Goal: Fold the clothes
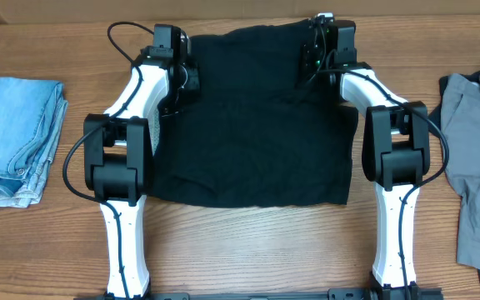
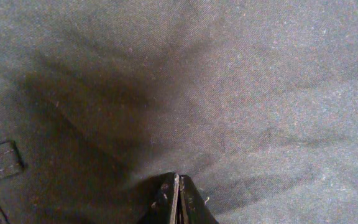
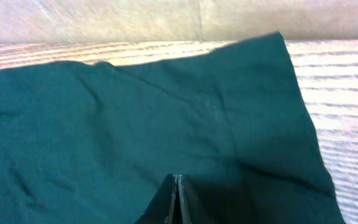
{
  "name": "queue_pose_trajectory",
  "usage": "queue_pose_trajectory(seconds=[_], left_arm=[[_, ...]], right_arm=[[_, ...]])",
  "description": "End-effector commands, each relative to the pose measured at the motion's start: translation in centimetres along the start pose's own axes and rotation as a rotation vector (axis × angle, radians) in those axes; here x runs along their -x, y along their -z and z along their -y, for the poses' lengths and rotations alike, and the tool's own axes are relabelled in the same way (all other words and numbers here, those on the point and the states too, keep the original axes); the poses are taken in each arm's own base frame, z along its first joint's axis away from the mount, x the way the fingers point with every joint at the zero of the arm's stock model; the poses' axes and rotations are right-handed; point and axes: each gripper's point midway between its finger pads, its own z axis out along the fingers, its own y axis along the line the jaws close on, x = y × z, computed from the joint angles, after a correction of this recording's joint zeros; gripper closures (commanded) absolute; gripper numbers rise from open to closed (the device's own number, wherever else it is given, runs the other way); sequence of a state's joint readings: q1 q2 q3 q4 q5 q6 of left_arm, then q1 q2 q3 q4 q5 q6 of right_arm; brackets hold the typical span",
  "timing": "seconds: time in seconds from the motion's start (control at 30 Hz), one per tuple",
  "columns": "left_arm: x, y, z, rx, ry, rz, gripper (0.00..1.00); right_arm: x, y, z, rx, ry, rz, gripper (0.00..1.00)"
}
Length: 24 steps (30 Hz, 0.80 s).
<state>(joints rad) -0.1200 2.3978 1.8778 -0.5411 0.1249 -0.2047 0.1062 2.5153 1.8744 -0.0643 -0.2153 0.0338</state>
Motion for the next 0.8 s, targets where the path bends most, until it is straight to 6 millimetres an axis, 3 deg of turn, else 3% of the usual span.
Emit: queue_pose_trajectory(seconds=[0.0, 0.1, 0.3, 0.37, 0.4, 0.47, 0.5, 0.53, 0.57, 0.6, 0.63, 0.67, 0.77], left_arm=[[-2.7, -2.0, -1.1, 0.026, 0.025, -0.082, 0.96], [-3.1, -1.9, -2.0, 0.077, 0.016, -0.095, 0.96], [-3.3, -1.9, -2.1, 0.077, -0.026, -0.107, 0.96], [-2.6, -1.8, -1.9, 0.071, -0.057, -0.084, 0.96], [-0.7, -0.9, -1.4, 0.063, -0.074, -0.041, 0.96], [2.8, 1.4, -0.4, 0.051, -0.086, 0.034, 0.96], [5.0, 3.3, 0.3, 0.044, -0.098, 0.082, 0.92], [7.1, 5.5, 1.0, 0.037, -0.102, 0.128, 0.87], [9.4, 9.2, 2.0, 0.029, -0.102, 0.173, 0.8], [10.3, 12.3, 2.5, 0.027, -0.098, 0.18, 0.61], [10.2, 14.2, 2.8, 0.029, -0.084, 0.169, 0.34], [10.2, 16.5, 3.0, 0.03, -0.072, 0.16, 0.21], [8.8, 21.4, 3.4, 0.032, -0.027, 0.126, 0.16]], right_arm=[[-0.9, -0.2, 2.4, -0.1, -0.018, -0.023, 0.96], [-0.9, 0.5, 5.1, -0.134, -0.047, -0.03, 0.96], [-0.2, 2.3, 11.4, -0.209, -0.105, 0.003, 0.96], [1.3, 3.0, 12.3, -0.22, -0.107, 0.038, 0.96], [3.5, 4.3, 12.6, -0.227, -0.105, 0.071, 0.96], [7.1, 6.7, 12.1, -0.23, -0.096, 0.12, 0.94], [9.1, 8.5, 11.6, -0.231, -0.092, 0.138, 0.86], [10.9, 10.8, 10.9, -0.233, -0.094, 0.137, 0.67], [12.1, 14.0, 9.9, -0.236, -0.105, 0.104, 0.53], [12.4, 16.5, 9.1, -0.24, -0.134, 0.07, 0.34], [12.5, 18.9, 8.3, -0.241, -0.169, 0.041, 0.19], [12.4, 20.3, 7.9, -0.244, -0.193, 0.02, 0.12], [11.5, 26.0, 6.6, -0.264, -0.32, -0.053, 0.05]])
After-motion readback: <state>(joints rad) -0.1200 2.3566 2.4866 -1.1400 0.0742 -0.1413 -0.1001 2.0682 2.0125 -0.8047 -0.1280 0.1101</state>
